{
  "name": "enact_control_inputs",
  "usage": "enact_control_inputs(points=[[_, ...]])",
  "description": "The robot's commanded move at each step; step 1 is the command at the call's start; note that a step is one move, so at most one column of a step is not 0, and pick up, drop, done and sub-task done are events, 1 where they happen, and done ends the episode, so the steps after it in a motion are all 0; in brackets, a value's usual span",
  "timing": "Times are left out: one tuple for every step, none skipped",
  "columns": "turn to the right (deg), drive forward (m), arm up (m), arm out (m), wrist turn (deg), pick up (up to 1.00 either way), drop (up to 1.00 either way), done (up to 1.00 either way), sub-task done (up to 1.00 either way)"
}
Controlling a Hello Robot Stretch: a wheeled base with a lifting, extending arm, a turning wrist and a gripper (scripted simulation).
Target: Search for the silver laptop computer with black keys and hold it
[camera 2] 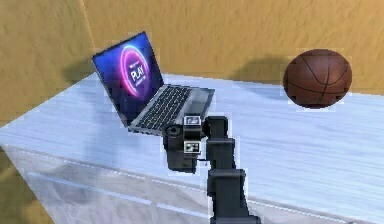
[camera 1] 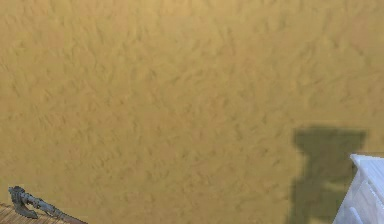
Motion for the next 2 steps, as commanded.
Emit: enact_control_inputs(points=[[0.0,0.00,0.10,0.00,0.0,0.00,0.00,0.00,0.00],[0.0,0.00,0.00,0.00,0.0,0.00,0.00,1.00,0.00]])
